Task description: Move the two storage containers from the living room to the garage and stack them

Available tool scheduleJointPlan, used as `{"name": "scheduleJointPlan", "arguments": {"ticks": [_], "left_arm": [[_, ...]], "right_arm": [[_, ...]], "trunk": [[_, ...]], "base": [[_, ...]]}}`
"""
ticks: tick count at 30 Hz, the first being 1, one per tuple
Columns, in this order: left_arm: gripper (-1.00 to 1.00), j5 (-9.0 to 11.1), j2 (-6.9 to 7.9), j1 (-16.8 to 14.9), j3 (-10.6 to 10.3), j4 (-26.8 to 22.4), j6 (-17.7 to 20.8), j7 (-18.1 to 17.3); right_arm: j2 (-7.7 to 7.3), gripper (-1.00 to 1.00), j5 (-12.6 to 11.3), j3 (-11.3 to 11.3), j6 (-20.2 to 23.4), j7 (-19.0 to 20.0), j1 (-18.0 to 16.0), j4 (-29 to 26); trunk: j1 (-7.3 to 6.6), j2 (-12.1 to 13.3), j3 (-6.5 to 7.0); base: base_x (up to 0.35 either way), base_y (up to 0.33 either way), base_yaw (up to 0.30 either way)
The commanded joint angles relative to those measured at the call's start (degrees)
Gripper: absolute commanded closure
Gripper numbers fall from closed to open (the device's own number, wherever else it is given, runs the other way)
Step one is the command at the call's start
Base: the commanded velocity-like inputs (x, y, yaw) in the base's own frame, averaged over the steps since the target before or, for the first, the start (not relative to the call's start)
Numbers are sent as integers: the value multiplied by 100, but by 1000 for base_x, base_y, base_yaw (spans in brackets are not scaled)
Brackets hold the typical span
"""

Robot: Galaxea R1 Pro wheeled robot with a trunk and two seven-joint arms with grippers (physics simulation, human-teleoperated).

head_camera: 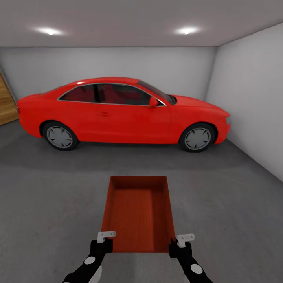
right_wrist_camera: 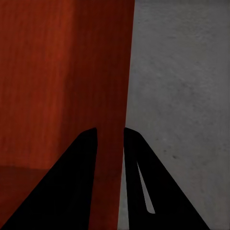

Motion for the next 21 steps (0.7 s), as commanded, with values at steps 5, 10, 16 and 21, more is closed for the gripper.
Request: {"name": "scheduleJointPlan", "arguments": {"ticks": [5,10,16,21], "left_arm": [[100,-28,69,-11,98,-14,-24,303],[100,-28,69,-11,100,-14,-27,303],[100,-28,69,-11,100,-14,-27,303],[100,-28,69,-11,99,-14,-23,303]], "right_arm": [[-9,100,-68,73,-17,161,-5,12],[-9,100,-67,73,-17,161,-5,10],[-9,100,-68,73,-17,161,-5,12],[-9,100,-68,73,-17,161,-5,12]], "trunk": [[6,-12,-57],[6,-12,-103],[6,-12,-158],[6,-12,-204]], "base": [[326,0,0],[265,0,0],[20,0,0],[220,0,0]]}}
